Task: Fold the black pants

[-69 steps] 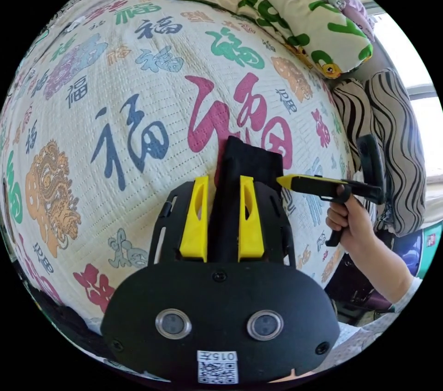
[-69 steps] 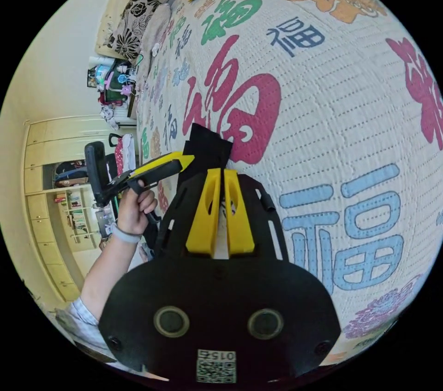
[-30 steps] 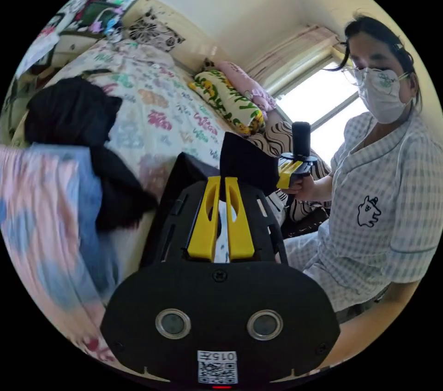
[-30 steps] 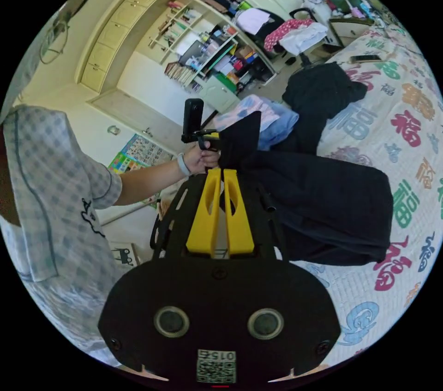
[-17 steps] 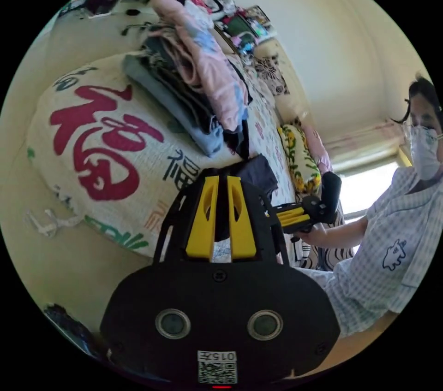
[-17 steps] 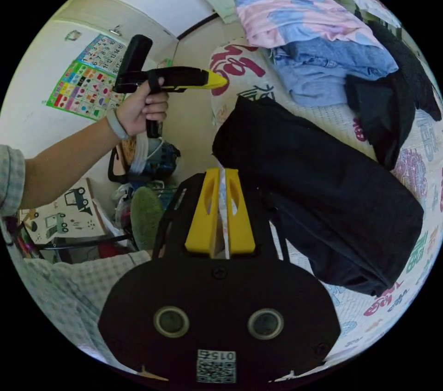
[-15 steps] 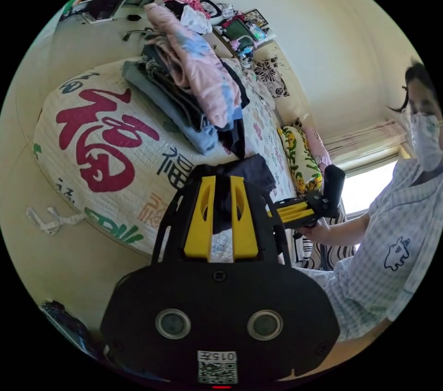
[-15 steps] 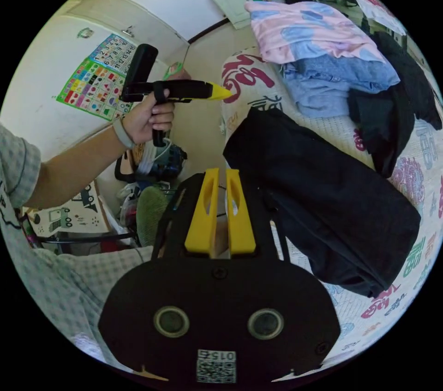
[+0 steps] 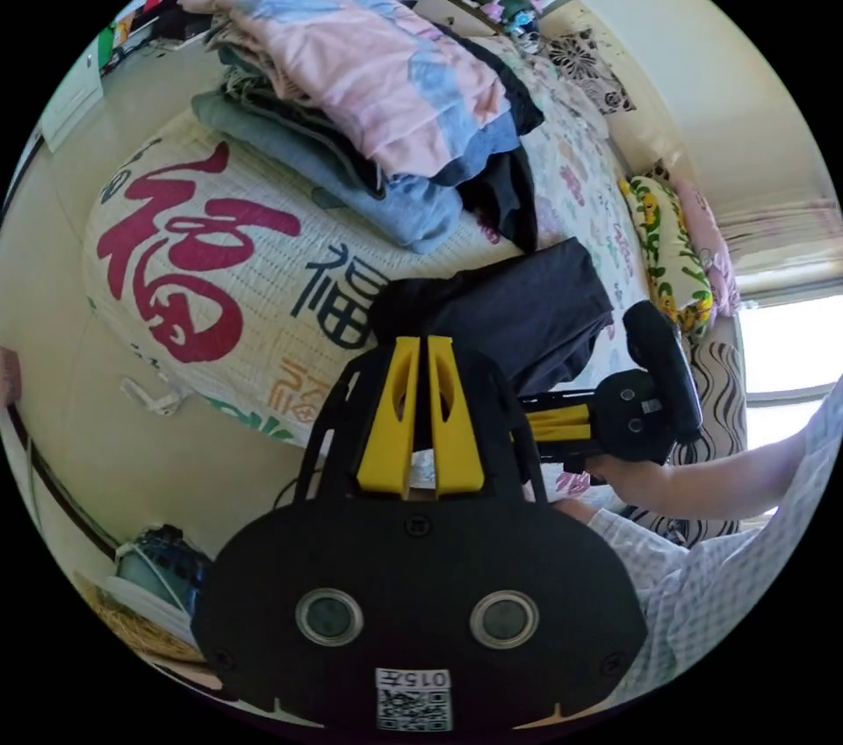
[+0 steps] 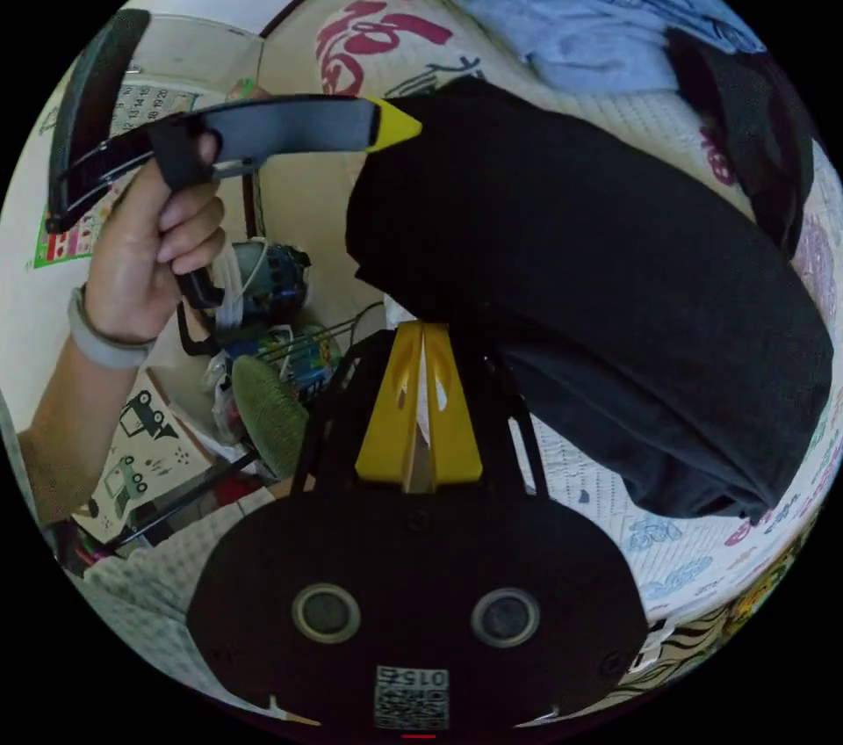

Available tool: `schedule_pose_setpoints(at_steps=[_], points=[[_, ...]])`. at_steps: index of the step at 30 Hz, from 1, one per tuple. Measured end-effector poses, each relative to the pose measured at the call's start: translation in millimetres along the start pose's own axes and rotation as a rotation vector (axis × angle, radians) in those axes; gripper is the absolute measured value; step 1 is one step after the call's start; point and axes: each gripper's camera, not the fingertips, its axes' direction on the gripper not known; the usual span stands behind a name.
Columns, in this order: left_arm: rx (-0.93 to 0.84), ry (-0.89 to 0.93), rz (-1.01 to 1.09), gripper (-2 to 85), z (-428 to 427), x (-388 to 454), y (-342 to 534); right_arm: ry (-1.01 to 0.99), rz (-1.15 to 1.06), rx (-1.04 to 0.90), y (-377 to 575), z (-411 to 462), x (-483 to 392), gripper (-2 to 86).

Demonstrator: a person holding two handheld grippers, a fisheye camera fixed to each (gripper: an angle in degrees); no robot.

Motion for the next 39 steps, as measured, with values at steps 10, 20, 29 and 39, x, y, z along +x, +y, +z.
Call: schedule_pose_setpoints(at_steps=[10, 20, 29, 39], points=[[-0.085, -0.208, 0.095, 6.4, 0, 62, -23, -0.230, 0.192, 0.242, 96, -63, 102, 2.9], [-0.273, 0.171, 0.735, 12.5, 129, 256, -167, -0.233, 0.751, 0.557, 209, -118, 275, 13.3], [-0.747, -0.057, 0.907, 12.4, 289, 363, -203, -0.328, 0.715, 0.452, 220, -113, 318, 6.0], [-0.811, 0.056, 1.013, 5.3, 300, 441, -209, -0.348, 0.682, 0.600, 306, -164, 344, 4.2]])
